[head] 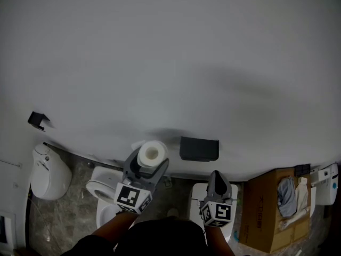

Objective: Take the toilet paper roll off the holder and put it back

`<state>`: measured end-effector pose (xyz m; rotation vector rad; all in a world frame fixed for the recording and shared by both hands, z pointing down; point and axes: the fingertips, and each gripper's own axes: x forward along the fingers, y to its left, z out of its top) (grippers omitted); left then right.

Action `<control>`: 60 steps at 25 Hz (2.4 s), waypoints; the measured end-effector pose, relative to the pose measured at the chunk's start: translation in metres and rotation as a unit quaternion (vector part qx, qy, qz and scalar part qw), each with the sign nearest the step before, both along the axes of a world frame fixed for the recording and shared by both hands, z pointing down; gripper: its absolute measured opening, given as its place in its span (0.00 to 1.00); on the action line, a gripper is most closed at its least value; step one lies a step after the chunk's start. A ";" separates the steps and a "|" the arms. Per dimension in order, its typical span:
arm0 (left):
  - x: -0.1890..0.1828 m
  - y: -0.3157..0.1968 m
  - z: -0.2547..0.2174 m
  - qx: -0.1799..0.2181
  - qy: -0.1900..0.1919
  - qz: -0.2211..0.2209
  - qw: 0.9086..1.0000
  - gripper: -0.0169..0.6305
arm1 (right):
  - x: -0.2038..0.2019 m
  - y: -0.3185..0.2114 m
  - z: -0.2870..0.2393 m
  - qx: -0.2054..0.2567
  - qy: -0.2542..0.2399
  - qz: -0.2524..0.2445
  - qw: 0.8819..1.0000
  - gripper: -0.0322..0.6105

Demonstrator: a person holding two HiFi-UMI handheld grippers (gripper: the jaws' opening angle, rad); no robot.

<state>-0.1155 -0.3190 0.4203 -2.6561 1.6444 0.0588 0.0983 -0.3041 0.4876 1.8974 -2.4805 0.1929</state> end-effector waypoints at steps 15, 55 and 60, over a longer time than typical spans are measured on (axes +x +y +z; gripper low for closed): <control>0.102 -0.053 -0.003 0.008 0.014 0.098 0.995 0.56 | 0.036 -0.023 0.008 0.000 -0.013 0.012 1.000 0.05; 0.156 -0.093 0.083 -0.101 -0.051 0.124 0.986 0.62 | 0.080 -0.001 0.033 -0.016 -0.012 0.056 0.998 0.05; 0.133 -0.074 0.062 -0.087 -0.028 0.115 0.989 0.62 | 0.067 0.009 0.023 -0.021 0.004 0.044 0.999 0.05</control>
